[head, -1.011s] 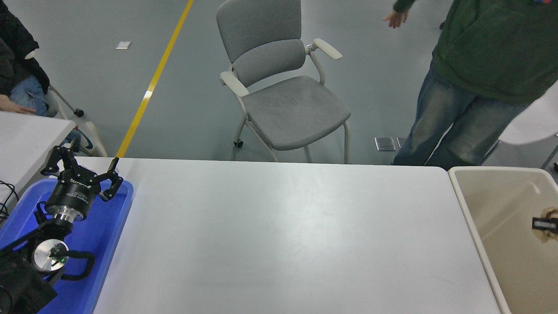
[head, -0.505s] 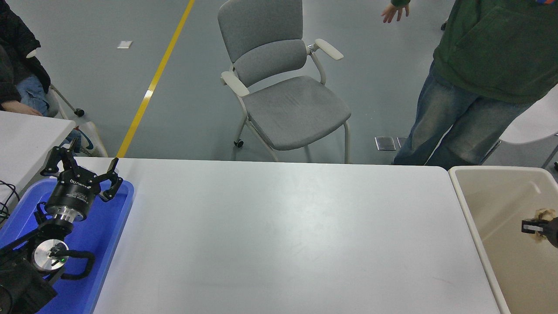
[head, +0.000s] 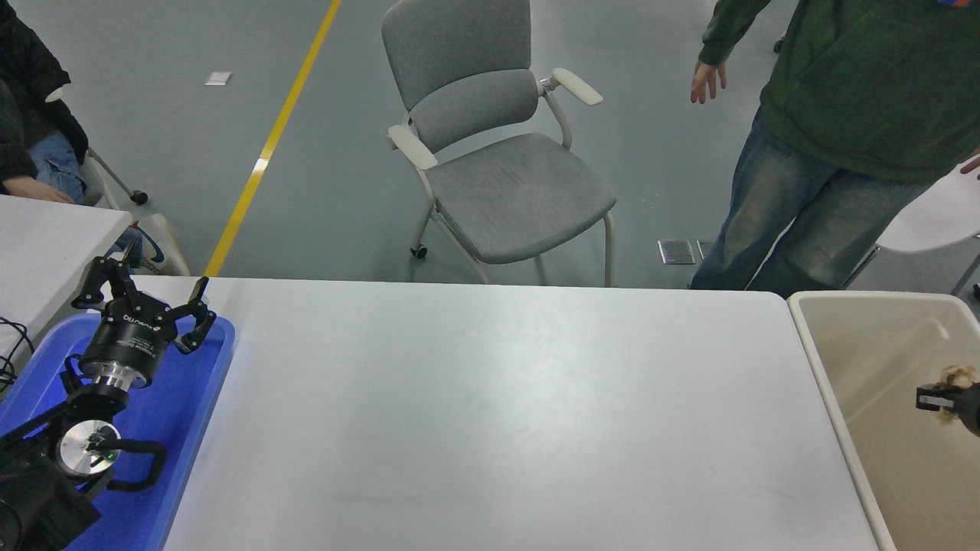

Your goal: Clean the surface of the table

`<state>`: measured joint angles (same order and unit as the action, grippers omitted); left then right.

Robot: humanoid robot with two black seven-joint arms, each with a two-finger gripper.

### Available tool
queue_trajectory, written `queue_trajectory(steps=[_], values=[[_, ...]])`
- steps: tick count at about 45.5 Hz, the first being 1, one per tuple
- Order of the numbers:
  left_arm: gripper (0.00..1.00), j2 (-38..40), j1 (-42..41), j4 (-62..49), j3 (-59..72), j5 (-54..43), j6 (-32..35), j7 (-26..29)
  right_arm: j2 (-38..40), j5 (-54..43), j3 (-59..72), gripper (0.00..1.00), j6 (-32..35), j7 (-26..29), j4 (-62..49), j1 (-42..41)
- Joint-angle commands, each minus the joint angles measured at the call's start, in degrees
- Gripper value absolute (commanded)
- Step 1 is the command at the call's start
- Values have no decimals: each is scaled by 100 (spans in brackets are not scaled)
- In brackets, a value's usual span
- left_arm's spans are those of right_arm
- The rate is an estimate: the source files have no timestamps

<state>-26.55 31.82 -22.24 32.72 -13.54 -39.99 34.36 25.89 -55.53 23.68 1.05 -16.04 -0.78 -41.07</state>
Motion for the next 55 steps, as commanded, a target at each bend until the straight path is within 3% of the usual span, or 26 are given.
queue_trajectory(steps=[1,40,55], values=[[100,-8,0,0,-2,0,0,0,-5,262,5,100,0,-14,-10,29],[100,1,0,0,-2,0,0,0,83,622,-13,100,-8,-22,-318,2],[100,1,0,0,-2,0,0,0,425,1246,-188,100,71,-22,-29,-595]])
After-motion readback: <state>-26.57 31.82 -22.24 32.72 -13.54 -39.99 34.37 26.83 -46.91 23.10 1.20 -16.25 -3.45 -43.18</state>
